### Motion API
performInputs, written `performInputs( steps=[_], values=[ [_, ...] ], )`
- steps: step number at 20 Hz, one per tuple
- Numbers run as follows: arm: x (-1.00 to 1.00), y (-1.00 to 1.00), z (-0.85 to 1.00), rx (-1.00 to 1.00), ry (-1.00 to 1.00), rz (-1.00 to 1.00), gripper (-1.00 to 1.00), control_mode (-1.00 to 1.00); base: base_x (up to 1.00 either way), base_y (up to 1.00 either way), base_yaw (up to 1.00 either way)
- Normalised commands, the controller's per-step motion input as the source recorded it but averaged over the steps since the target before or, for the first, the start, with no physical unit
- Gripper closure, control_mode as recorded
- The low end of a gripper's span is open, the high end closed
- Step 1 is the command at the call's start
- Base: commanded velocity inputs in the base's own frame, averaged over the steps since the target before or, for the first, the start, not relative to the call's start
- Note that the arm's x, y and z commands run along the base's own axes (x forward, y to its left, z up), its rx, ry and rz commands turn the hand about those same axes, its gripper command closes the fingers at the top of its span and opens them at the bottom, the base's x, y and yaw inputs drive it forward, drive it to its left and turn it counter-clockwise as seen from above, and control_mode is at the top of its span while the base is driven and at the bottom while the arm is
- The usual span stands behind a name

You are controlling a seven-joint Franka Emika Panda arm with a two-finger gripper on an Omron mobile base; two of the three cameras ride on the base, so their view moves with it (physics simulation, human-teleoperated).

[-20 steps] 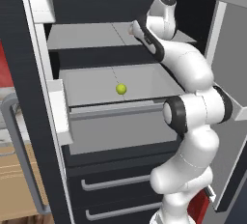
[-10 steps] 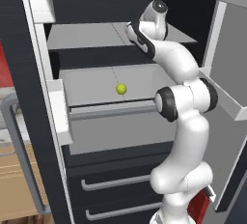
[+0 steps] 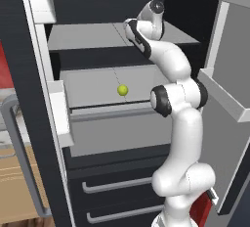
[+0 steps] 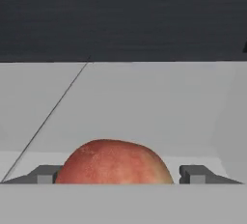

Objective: Pick the peach and pear from the fridge and place them inside the tupperware on the counter.

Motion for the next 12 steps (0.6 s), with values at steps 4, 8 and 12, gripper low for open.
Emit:
performInputs(
  steps=[4, 8, 12],
  values=[
    [-0.3, 0.03, -0.49, 0.0, 0.18, -0.12, 1.0, -1.0, 0.0, 0.0, 0.0],
    [-0.4, 0.14, -0.8, -0.04, 0.13, -0.14, 1.0, -1.0, 0.0, 0.0, 0.0],
    [-0.52, 0.1, -0.64, -0.05, -0.01, -0.09, 1.0, -1.0, 0.0, 0.0, 0.0]
  ],
)
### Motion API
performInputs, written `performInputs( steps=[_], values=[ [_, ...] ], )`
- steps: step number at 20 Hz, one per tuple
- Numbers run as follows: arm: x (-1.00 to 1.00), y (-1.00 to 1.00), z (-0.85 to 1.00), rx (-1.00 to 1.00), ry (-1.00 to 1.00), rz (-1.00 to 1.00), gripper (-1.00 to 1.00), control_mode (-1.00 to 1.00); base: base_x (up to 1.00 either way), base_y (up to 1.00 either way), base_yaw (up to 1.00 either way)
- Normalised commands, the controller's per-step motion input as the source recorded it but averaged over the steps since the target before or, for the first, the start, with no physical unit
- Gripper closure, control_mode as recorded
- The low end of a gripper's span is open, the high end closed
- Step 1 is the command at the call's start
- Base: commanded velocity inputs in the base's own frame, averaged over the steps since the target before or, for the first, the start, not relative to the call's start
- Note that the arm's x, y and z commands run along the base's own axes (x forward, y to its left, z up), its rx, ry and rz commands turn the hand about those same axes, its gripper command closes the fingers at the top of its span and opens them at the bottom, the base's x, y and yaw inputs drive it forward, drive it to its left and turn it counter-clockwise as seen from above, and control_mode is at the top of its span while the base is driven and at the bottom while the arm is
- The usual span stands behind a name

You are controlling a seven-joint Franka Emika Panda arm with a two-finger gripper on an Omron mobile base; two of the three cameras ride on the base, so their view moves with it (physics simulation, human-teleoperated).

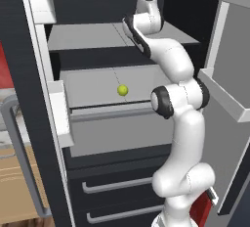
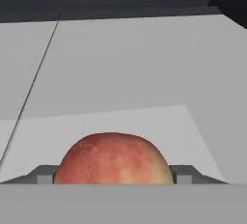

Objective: Pick the peach and pear from the fridge and place them inside the tupperware on the counter.

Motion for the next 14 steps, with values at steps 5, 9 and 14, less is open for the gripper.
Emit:
performInputs(
  steps=[5, 9, 14],
  values=[
    [-1.0, 0.14, -0.21, 0.0, -0.22, -0.01, 1.0, -1.0, 0.0, 0.0, 0.0],
    [-1.0, 0.15, 0.01, 0.0, -0.19, 0.0, 1.0, -1.0, 0.0, 0.0, 0.0],
    [-1.0, 0.03, 0.0, 0.01, -0.2, 0.0, 1.0, -1.0, 0.0, 0.0, 0.0]
  ],
)
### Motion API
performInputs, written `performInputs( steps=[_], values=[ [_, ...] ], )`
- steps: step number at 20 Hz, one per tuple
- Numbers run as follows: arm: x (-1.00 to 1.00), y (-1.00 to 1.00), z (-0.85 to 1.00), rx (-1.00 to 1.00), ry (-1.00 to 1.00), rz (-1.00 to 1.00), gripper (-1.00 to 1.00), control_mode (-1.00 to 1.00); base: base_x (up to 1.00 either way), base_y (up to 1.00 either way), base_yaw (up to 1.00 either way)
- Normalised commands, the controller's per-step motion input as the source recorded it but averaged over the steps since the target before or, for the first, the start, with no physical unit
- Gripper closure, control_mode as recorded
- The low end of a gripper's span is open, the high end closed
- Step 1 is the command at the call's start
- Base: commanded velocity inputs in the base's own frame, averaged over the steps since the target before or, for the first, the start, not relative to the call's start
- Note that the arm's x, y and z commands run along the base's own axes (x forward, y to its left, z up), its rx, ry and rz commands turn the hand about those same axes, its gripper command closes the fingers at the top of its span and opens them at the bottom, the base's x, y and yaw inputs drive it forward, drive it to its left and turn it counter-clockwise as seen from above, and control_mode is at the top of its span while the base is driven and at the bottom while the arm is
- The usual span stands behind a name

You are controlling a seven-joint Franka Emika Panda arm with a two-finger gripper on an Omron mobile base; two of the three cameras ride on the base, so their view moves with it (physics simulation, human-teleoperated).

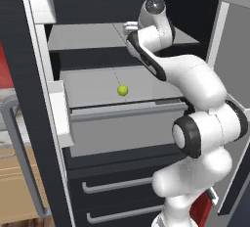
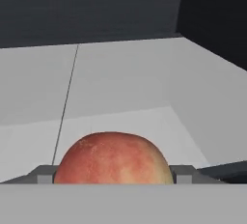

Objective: Pick the peach and pear from the fridge and place them inside the tupperware on the counter.

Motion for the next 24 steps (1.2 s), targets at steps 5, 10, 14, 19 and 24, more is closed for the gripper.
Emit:
performInputs(
  steps=[5, 10, 14, 19, 24],
  values=[
    [-1.0, -0.01, 0.17, 0.1, -0.03, 0.0, 1.0, -1.0, 0.0, 0.0, 0.0],
    [-1.0, 0.0, 0.3, 0.11, 0.0, 0.01, 1.0, -1.0, 0.0, 0.0, 0.0],
    [-1.0, -0.05, 0.3, 0.08, 0.0, 0.02, 1.0, -1.0, 0.0, 0.0, 0.0],
    [-1.0, -0.04, 0.29, 0.0, 0.07, 0.02, 1.0, -1.0, 0.0, 0.0, 0.0],
    [-0.79, -0.02, 0.1, 0.0, 0.12, 0.07, 1.0, -1.0, 0.0, 0.0, 0.0]
  ],
)
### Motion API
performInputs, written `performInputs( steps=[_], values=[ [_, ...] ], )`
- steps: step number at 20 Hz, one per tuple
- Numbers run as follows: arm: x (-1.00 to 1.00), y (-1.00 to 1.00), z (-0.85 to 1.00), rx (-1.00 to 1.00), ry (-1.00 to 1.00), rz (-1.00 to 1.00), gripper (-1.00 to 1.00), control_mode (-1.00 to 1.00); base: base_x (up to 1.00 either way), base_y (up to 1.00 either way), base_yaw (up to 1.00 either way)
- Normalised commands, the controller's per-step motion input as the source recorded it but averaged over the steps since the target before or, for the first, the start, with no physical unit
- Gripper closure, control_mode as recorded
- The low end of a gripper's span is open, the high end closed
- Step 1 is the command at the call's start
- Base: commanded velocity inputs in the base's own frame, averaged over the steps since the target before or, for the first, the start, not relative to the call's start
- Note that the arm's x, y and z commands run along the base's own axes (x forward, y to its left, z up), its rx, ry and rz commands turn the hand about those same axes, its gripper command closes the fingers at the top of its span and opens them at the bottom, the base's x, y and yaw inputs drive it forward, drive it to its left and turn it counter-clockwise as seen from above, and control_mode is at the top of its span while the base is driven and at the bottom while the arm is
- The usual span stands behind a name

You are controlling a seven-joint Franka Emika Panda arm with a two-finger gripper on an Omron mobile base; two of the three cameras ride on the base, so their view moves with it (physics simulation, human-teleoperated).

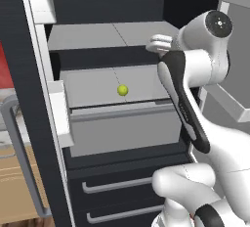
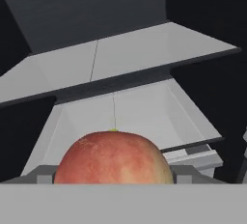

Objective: Pick the peach and pear from the fridge and place them inside the tupperware on the counter.

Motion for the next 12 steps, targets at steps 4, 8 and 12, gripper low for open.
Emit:
performInputs(
  steps=[4, 8, 12],
  values=[
    [-0.09, 0.0, 0.0, 0.0, 0.06, 0.07, 1.0, 1.0, 0.0, 0.0, 0.01],
    [0.0, 0.0, 0.0, 0.0, 0.0, 0.0, 1.0, 1.0, -0.14, -0.01, 0.0],
    [0.0, 0.0, 0.0, 0.0, 0.0, 0.0, 1.0, 1.0, -0.74, 0.03, 0.0]
  ],
)
